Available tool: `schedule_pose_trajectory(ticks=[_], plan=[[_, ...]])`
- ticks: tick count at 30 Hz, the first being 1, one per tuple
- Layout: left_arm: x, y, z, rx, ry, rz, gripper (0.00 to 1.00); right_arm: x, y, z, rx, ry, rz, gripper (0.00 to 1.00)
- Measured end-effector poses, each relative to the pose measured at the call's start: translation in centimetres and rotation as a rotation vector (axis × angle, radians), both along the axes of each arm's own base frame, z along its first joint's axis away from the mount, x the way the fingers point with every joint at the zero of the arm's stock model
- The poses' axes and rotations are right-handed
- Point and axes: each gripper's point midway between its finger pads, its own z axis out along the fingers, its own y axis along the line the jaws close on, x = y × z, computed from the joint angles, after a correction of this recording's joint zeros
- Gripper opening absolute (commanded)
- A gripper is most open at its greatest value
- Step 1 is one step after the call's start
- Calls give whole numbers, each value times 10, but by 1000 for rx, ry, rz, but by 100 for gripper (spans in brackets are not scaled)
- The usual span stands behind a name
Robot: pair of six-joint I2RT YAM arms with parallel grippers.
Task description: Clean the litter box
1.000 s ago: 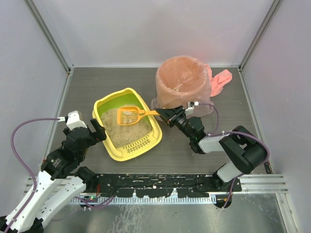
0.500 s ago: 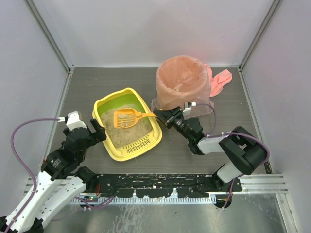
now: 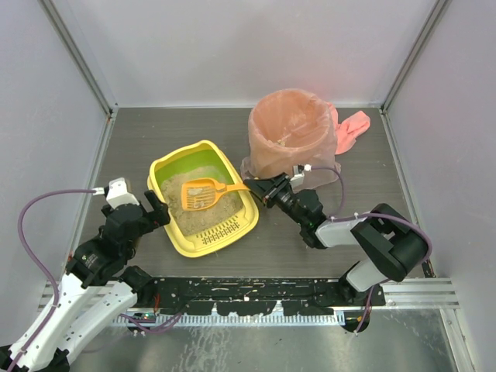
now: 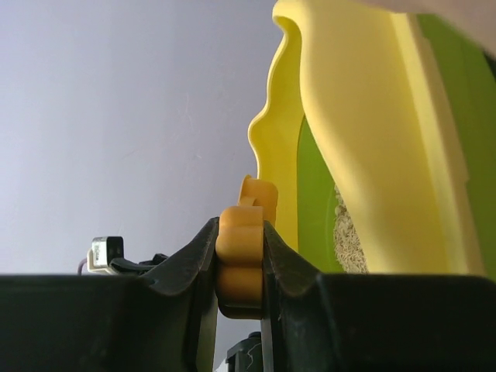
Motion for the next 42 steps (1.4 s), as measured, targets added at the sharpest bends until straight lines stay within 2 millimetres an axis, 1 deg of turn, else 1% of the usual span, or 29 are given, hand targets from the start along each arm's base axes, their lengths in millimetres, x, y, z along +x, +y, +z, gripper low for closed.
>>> schedule_pose_trajectory(ticks=[1, 2, 3, 4, 5, 6, 9, 10, 11, 13, 14, 16, 18, 20, 22, 23, 25, 27, 29, 31, 33, 35, 37, 39, 42], plan=[[0, 0, 0, 0, 1, 0, 96, -2, -1, 0, 1, 2, 2, 1], [0, 0, 0, 1, 1, 1, 96, -2, -7, -2, 4, 6, -10, 1], [0, 0, 0, 1, 2, 1, 96, -3, -13, -6, -2, 16, -27, 1], [0, 0, 0, 1, 2, 2, 96, -3, -16, -9, -9, 22, -35, 1], [0, 0, 0, -1, 1, 3, 96, -1, -16, -11, -20, 24, -43, 1], [0, 0, 0, -3, -1, 3, 96, -3, -11, -11, -31, 22, -31, 1], [0, -1, -2, -10, 2, 3, 96, -9, -1, -3, -22, 0, 7, 1], [0, -2, -2, -12, 5, 2, 96, -10, -3, -2, -15, -2, 5, 1], [1, -2, -3, -12, 10, 2, 96, -6, -8, -3, -5, 2, -13, 1], [1, -3, -5, -9, 17, 3, 96, -3, -13, -7, -12, 14, -31, 1], [1, -3, -5, -9, 17, 3, 96, -2, -12, -8, -20, 15, -34, 1], [1, -3, -4, -12, 12, 2, 95, -5, -4, -7, -26, 8, -11, 1], [1, -3, -4, -13, 12, 0, 95, -8, -3, -5, -13, 5, -2, 1], [1, -3, -4, -13, 13, 1, 96, -5, -12, -9, -6, 19, -26, 1], [1, -3, -3, -15, 10, 1, 95, -1, -15, -13, -20, 30, -42, 1], [1, -3, -3, -17, 7, 1, 95, -1, -12, -12, -28, 28, -36, 1], [1, -3, -3, -18, 6, 0, 95, -8, 3, -5, -31, 11, 7, 1], [1, -3, -4, -17, 10, 0, 95, -14, 8, 1, -17, -5, 34, 1], [1, -3, -5, -15, 14, 1, 96, -12, 1, -3, -16, 5, 14, 1], [1, -3, -5, -15, 14, 2, 96, -10, -9, -14, -30, 32, -17, 1], [0, -3, -4, -20, 7, 2, 96, -10, -10, -21, -49, 49, -23, 1], [0, -3, -2, -25, 0, 1, 96, -14, -4, -18, -50, 41, -1, 1], [0, -3, -3, -22, 3, 1, 96, -15, -2, -14, -42, 34, 9, 1], [1, -3, -4, -20, 8, 2, 96, -13, -7, -9, -36, 28, -2, 1], [1, -3, -4, -18, 11, 2, 96, -7, -21, 8, -19, 5, -38, 1]])
